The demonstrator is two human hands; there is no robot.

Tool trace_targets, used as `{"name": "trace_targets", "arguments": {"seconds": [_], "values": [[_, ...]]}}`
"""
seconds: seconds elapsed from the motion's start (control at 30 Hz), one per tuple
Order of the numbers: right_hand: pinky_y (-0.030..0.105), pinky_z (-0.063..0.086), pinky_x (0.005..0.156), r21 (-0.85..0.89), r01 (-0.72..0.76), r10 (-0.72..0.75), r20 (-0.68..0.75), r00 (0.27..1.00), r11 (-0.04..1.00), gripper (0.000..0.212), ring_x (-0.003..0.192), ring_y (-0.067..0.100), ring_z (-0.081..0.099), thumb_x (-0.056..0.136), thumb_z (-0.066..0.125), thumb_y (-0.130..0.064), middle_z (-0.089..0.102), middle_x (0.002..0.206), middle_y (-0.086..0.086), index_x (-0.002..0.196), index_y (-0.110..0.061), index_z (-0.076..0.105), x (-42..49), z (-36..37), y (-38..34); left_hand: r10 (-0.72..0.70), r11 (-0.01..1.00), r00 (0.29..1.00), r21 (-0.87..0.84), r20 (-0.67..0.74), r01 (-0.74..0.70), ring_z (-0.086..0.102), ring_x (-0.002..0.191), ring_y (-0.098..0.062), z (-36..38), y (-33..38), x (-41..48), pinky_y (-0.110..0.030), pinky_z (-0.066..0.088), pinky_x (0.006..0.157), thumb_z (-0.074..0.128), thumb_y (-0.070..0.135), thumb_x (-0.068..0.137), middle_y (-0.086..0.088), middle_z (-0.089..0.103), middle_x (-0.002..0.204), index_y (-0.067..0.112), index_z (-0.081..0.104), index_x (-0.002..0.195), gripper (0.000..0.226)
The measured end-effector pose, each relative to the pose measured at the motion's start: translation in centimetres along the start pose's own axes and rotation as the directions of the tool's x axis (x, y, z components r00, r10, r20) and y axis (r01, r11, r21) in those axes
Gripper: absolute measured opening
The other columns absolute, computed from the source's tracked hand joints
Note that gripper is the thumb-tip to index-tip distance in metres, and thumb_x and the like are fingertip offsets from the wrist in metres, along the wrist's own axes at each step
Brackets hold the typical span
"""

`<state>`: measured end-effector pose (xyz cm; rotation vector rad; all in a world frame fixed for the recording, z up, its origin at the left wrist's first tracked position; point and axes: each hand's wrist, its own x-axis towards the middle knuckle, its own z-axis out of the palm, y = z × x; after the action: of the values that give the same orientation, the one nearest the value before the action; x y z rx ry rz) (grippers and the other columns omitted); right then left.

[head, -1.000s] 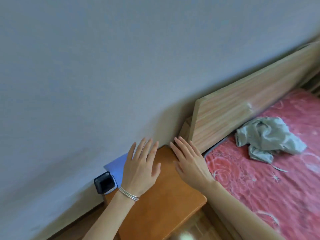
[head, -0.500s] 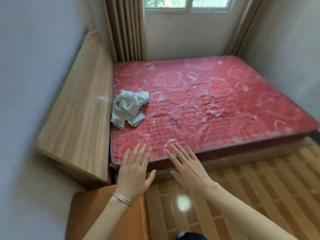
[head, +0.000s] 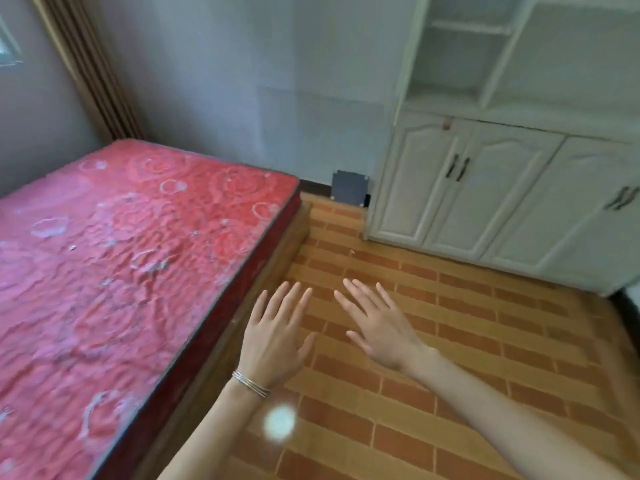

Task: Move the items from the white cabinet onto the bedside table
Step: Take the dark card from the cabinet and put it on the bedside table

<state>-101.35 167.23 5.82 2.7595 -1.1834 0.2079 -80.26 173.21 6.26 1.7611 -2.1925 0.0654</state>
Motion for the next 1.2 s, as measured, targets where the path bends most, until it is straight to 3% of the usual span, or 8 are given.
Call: {"name": "trace_targets", "arguments": {"seconds": [0.2,0.37,0.57,0.7,0.8,1.0,1.13,1.2], "values": [[0.05,0.031,0.107,-0.069,-0.198,0.197,-0.023,0.98,0.978,0.07,0.134,0.023,0.035,0.082,0.065,-0.038,0.039,0.145,0.008,0.141,-0.017,0.036,-6.5,-2.6,13.8,0.202,0.978,0.979,-0.051,0.007,-0.201,0.045,0.13,-0.023,3.2,11.2,10.8,-0.044,0.029,0.105,0.046,0.048,0.08,-0.003,0.051,0.139,0.017,0.05,0.137,0.065],[0.048,0.032,0.107,-0.137,-0.298,0.287,-0.096,0.953,0.945,0.065,0.133,0.02,0.037,0.083,0.063,-0.039,0.043,0.143,0.005,0.14,-0.018,0.039,-10.5,-6.3,24.8,0.283,0.958,0.957,-0.017,-0.054,-0.285,0.045,0.13,-0.023,4.6,20.4,19.3,-0.043,0.027,0.111,0.04,0.052,0.086,-0.003,0.052,0.137,0.018,0.049,0.138,0.062],[0.048,0.034,0.106,-0.164,-0.425,0.4,-0.168,0.901,0.89,0.062,0.131,0.022,0.039,0.084,0.063,-0.037,0.046,0.14,0.007,0.139,-0.015,0.041,-16.6,-10.1,34.9,0.41,0.911,0.907,-0.004,-0.095,-0.412,0.047,0.127,-0.026,5.5,31.3,28.1,-0.045,0.032,0.107,0.037,0.054,0.088,-0.006,0.054,0.134,0.018,0.048,0.137,0.061],[0.044,0.029,0.11,-0.174,-0.533,0.503,-0.189,0.843,0.828,0.055,0.134,0.02,0.034,0.092,0.041,-0.04,0.043,0.143,0.006,0.141,-0.016,0.037,-20.7,-10.7,39.7,0.522,0.849,0.845,-0.024,-0.115,-0.527,0.049,0.125,-0.026,6.5,37.8,32.4,-0.046,0.036,0.105,0.038,0.052,0.088,-0.006,0.055,0.133,0.018,0.05,0.134,0.058],[0.042,0.024,0.112,-0.168,-0.6,0.571,-0.193,0.798,0.782,0.055,0.134,0.02,0.033,0.093,0.049,-0.038,0.042,0.143,0.006,0.142,-0.016,0.036,-23.2,-10.3,42.6,0.599,0.795,0.793,-0.033,-0.109,-0.606,0.051,0.122,-0.026,8.2,41.7,35.2,-0.047,0.039,0.104,0.038,0.052,0.088,-0.005,0.057,0.13,0.018,0.05,0.134,0.058],[0.047,0.032,0.108,-0.146,-0.722,0.706,-0.153,0.692,0.676,0.057,0.133,0.02,0.036,0.088,0.057,-0.037,0.044,0.142,0.005,0.139,-0.016,0.042,-26.5,-8.3,48.4,0.703,0.709,0.711,-0.057,-0.024,-0.703,0.054,0.116,-0.026,13.3,47.3,41.1,-0.045,0.043,0.099,0.04,0.052,0.087,-0.004,0.058,0.126,0.018,0.053,0.131,0.057],[0.043,0.029,0.109,-0.192,-0.767,0.77,-0.075,0.634,0.613,0.054,0.129,0.017,0.042,0.091,0.032,-0.048,0.049,0.138,0.001,0.135,-0.02,0.046,-27.2,-7.4,53.6,0.761,0.646,0.649,-0.072,-0.014,-0.76,0.055,0.115,-0.025,15.9,50.2,46.4,-0.044,0.045,0.096,0.041,0.052,0.085,-0.004,0.059,0.126,0.019,0.054,0.129,0.056],[0.042,0.032,0.106,-0.197,-0.776,0.779,-0.079,0.622,0.599,0.056,0.123,0.018,0.048,0.09,0.029,-0.05,0.053,0.133,0.002,0.132,-0.021,0.051,-27.3,-8.0,56.9,0.778,0.623,0.627,-0.078,-0.045,-0.778,0.058,0.111,-0.025,16.4,52.0,49.7,-0.041,0.047,0.092,0.04,0.052,0.085,-0.004,0.061,0.122,0.019,0.057,0.126,0.055]]}}
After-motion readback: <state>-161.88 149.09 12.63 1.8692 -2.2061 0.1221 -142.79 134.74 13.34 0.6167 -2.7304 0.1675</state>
